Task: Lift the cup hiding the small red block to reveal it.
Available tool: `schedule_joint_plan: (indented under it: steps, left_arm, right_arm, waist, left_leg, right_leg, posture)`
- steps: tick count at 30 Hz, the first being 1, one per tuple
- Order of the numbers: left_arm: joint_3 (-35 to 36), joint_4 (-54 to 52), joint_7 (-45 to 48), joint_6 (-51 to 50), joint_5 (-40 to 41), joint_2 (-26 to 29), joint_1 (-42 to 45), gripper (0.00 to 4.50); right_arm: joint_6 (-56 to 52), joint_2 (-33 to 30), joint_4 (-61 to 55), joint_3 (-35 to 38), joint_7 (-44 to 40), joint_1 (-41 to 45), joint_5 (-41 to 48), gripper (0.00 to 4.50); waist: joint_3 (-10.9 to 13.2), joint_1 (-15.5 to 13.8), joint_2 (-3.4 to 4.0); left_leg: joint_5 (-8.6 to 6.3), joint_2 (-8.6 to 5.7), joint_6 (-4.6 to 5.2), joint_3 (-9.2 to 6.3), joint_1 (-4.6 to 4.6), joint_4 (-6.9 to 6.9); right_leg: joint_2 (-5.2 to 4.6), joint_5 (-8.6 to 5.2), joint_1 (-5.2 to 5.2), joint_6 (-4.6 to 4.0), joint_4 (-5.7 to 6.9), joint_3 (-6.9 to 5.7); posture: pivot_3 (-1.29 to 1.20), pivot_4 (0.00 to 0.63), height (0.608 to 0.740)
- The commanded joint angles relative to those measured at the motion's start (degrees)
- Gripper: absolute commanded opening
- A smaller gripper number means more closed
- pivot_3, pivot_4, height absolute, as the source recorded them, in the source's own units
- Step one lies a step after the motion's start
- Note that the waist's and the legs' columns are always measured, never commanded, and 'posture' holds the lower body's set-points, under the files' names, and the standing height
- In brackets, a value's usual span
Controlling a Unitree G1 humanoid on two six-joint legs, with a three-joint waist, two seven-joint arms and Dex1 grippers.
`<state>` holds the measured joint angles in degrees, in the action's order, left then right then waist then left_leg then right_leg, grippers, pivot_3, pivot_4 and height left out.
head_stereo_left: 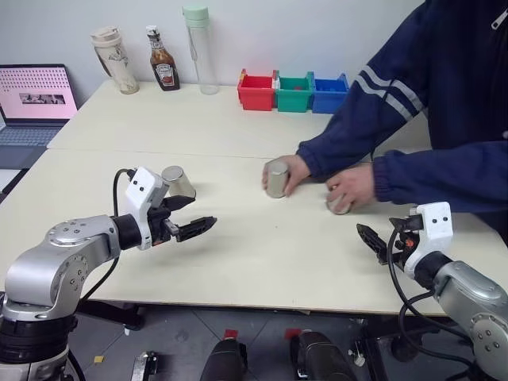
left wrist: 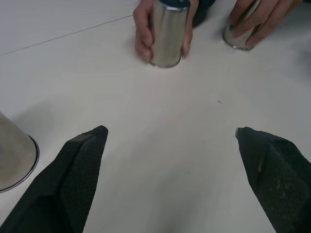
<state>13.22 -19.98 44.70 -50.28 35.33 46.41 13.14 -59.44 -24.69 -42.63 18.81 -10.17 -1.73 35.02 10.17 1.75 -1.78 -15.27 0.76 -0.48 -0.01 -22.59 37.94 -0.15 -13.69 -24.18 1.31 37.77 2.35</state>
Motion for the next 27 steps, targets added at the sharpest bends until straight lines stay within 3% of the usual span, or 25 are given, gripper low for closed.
schedule_joint_plan:
  steps: [1,27]
  left_arm:
    - [0.75,-0.84,0.48,1.24,0.14,1.05,0.6,4.5]
    - [0.11,-0.67,0.72,2.88,-1.02,2.19,-0.25,4.5]
  right_arm:
    - [1.02,-0.81,-1.22,0.19,-0.45,0.44,0.25,4.46]
    - [0.55,-2.28,-1.63,0.28,-1.22,0.46,0.77,4.46]
  waist:
    - [0.0,0.01,0.0]
    - [0.0,0.0,0.0]
  left_leg:
    - [0.0,0.0,0.0,0.0,0.0,0.0]
    - [0.0,0.0,0.0,0.0,0.01,0.01]
  right_leg:
    - [0.0,0.0,0.0,0.0,0.0,0.0]
    - [0.0,0.0,0.0,0.0,0.02,0.0]
  posture:
    - [0.0,0.15,0.74]
    - [0.0,0.15,0.74]
